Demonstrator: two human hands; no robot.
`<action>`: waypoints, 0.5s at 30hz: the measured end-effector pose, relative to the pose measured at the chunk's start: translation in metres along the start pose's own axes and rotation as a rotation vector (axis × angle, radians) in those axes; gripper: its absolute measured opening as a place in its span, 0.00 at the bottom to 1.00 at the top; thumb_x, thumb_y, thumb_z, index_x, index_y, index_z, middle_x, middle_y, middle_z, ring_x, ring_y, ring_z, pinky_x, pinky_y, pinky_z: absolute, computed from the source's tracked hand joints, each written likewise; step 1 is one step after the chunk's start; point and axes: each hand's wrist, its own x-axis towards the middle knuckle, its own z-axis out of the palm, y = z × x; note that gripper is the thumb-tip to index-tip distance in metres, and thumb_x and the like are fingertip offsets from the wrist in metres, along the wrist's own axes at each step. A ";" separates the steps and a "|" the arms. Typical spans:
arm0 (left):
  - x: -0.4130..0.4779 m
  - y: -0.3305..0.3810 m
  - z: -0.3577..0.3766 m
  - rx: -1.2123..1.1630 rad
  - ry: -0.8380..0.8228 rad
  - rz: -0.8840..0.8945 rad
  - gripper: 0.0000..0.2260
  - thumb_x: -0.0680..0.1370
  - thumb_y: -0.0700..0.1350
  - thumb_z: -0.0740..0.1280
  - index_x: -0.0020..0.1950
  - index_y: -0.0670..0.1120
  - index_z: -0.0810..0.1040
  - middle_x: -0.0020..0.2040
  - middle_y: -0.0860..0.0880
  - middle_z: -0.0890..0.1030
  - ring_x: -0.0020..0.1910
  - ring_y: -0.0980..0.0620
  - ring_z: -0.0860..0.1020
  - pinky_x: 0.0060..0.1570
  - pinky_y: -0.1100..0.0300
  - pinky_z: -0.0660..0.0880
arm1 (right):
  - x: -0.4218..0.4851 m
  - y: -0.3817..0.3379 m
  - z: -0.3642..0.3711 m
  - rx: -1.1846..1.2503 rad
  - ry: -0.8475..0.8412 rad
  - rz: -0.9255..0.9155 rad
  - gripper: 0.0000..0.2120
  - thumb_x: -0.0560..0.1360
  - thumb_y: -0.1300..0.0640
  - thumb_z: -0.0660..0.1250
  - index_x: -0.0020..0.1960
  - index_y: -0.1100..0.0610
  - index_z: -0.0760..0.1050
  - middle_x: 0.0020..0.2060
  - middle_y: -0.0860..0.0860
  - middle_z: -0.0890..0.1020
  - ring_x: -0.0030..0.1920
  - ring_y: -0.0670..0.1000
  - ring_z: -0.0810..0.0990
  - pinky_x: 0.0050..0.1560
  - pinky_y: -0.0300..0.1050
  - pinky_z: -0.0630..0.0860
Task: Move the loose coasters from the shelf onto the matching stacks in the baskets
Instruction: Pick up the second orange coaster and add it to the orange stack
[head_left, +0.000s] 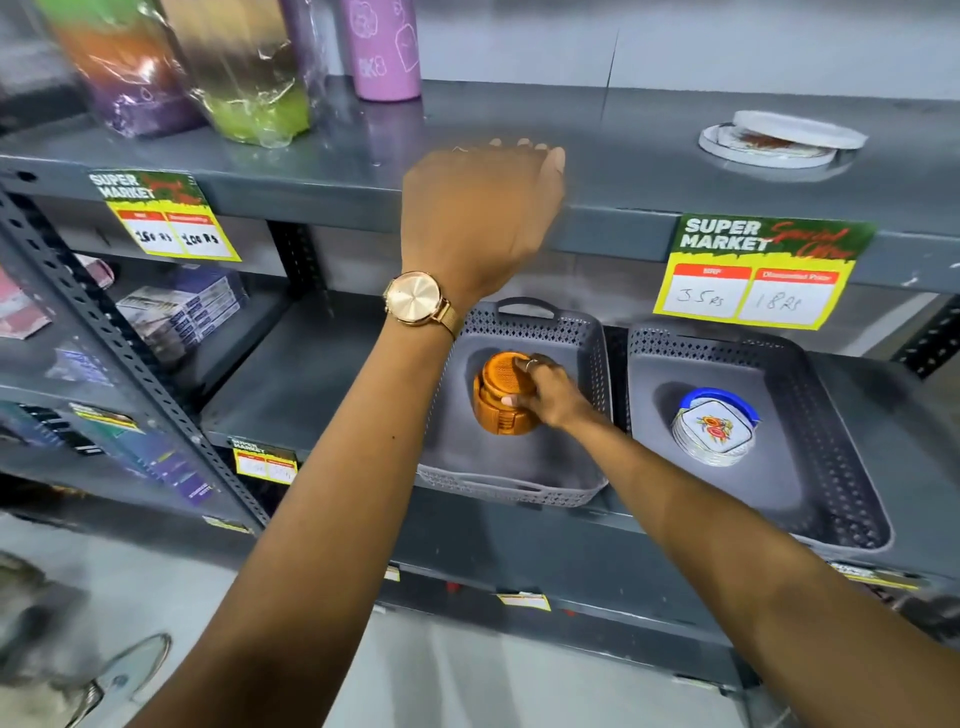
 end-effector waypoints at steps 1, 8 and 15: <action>0.000 -0.001 0.001 -0.002 0.007 0.000 0.20 0.80 0.49 0.59 0.30 0.47 0.77 0.26 0.49 0.78 0.31 0.46 0.81 0.27 0.58 0.66 | 0.002 0.000 0.001 -0.019 -0.023 -0.001 0.30 0.73 0.55 0.71 0.71 0.60 0.66 0.70 0.60 0.70 0.69 0.62 0.69 0.72 0.53 0.65; -0.001 -0.002 0.007 0.005 0.041 0.004 0.20 0.80 0.49 0.58 0.29 0.47 0.76 0.25 0.49 0.77 0.31 0.47 0.81 0.27 0.59 0.64 | 0.009 0.002 0.014 -0.029 -0.073 0.020 0.24 0.73 0.59 0.70 0.68 0.60 0.71 0.69 0.59 0.73 0.66 0.61 0.73 0.69 0.52 0.67; -0.001 -0.001 0.008 0.024 0.011 -0.007 0.20 0.79 0.49 0.58 0.29 0.47 0.76 0.26 0.49 0.78 0.31 0.47 0.81 0.28 0.60 0.62 | 0.007 0.007 0.020 -0.157 -0.083 0.036 0.37 0.74 0.53 0.69 0.77 0.55 0.56 0.78 0.56 0.54 0.77 0.63 0.51 0.77 0.59 0.50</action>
